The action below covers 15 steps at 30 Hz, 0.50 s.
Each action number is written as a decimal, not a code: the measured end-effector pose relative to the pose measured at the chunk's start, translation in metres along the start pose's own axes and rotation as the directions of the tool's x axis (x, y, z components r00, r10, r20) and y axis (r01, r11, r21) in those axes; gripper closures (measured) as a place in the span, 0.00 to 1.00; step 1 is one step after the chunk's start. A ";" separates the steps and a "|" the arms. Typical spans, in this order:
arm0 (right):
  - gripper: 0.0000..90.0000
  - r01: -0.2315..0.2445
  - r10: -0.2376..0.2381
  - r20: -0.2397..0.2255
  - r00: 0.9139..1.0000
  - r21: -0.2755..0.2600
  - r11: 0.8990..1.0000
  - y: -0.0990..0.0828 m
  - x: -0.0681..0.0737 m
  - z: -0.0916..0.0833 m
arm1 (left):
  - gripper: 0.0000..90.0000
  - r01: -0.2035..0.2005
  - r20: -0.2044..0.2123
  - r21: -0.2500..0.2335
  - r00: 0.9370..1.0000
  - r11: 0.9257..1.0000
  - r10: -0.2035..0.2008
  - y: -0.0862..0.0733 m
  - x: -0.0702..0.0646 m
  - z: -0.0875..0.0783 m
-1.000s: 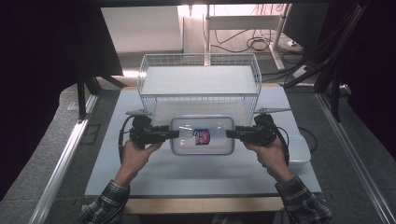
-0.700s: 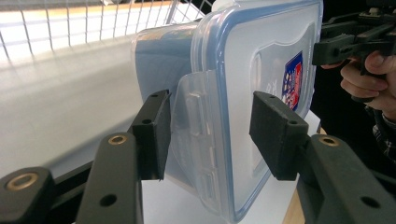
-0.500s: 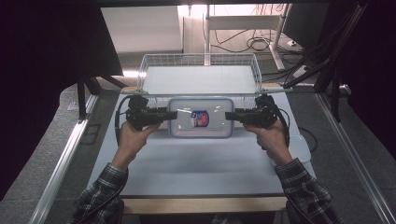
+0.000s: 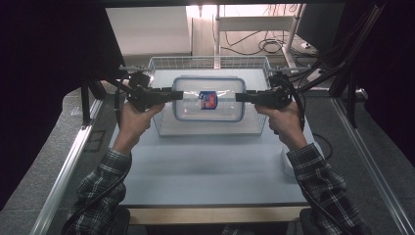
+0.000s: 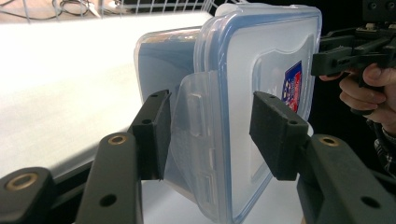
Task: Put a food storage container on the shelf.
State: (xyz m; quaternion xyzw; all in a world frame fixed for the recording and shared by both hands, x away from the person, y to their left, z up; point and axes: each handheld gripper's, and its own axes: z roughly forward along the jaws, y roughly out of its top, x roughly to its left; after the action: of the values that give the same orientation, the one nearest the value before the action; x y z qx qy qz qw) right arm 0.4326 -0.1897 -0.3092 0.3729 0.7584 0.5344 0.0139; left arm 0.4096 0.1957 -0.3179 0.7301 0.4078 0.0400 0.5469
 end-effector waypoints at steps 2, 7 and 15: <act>0.60 0.000 0.000 0.004 1.000 0.002 1.000 0.007 -0.001 0.002 | 0.55 0.012 0.003 -0.002 1.000 1.000 -0.012 0.006 0.004 0.001; 0.59 -0.006 0.006 0.021 1.000 0.000 1.000 0.023 -0.005 0.007 | 0.55 0.038 0.010 -0.015 0.999 0.999 -0.038 0.019 0.014 0.004; 0.59 -0.020 0.020 0.037 0.999 -0.005 1.000 0.045 -0.012 0.017 | 0.55 0.069 0.005 -0.021 0.998 0.997 -0.069 0.038 0.029 0.008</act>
State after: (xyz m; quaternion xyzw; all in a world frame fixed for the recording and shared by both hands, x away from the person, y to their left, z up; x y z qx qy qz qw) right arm 0.4730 -0.1768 -0.2844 0.3903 0.7529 0.5293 0.0237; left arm 0.4538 0.2052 -0.3005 0.7098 0.4310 0.0237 0.5566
